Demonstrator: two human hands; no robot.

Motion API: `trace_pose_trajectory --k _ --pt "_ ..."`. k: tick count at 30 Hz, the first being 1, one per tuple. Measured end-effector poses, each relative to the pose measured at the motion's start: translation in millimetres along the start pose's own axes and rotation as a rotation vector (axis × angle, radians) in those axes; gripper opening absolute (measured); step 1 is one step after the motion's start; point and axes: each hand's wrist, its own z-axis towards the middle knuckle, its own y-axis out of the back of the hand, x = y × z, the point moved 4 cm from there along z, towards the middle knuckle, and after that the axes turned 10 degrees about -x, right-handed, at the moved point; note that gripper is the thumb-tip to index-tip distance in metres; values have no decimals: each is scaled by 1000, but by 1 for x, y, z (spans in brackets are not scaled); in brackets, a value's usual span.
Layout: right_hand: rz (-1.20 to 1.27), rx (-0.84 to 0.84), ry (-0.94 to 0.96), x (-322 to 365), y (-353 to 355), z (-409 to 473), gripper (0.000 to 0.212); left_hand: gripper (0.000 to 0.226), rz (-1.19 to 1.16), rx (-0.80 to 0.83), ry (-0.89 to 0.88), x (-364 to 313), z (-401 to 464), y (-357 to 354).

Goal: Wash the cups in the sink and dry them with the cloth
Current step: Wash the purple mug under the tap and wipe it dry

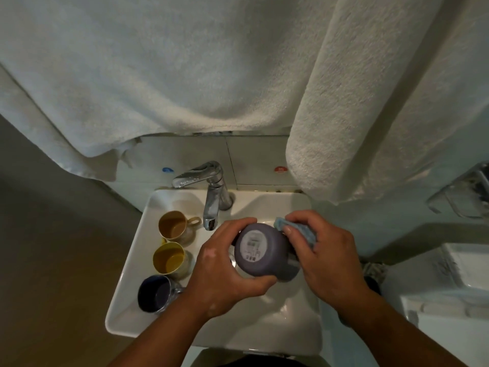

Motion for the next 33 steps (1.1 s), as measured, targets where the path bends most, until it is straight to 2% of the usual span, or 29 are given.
trace_pose_trajectory --k 4,8,11,13,18,21,23,28,30,33 --pt "-1 -69 22 4 7 9 12 93 91 16 -20 10 -5 -3" --pt "41 65 188 20 -13 -6 12 85 145 8 -57 8 -7 -10" --pt "78 141 319 24 -27 -28 24 78 133 -37 -88 5 -5 -7" --pt "98 156 405 15 -24 -34 24 77 156 -63 -104 7 -7 -3" --pt "22 58 258 3 -18 -23 25 82 173 -49 -82 7 -12 -10" --pt "17 91 418 14 -23 -35 24 80 174 -40 -68 10 -10 -9" --pt "26 135 436 4 -19 -39 26 82 189 -45 -68 13 -11 -7" --pt "-12 53 224 -10 -18 -24 31 83 189 -23 -99 1 -15 -18" --pt "-15 47 312 6 -20 -32 29 80 168 -21 -94 2 -14 -18" --pt "32 125 463 5 -16 -50 26 79 163 -32 -93 9 -13 -14"
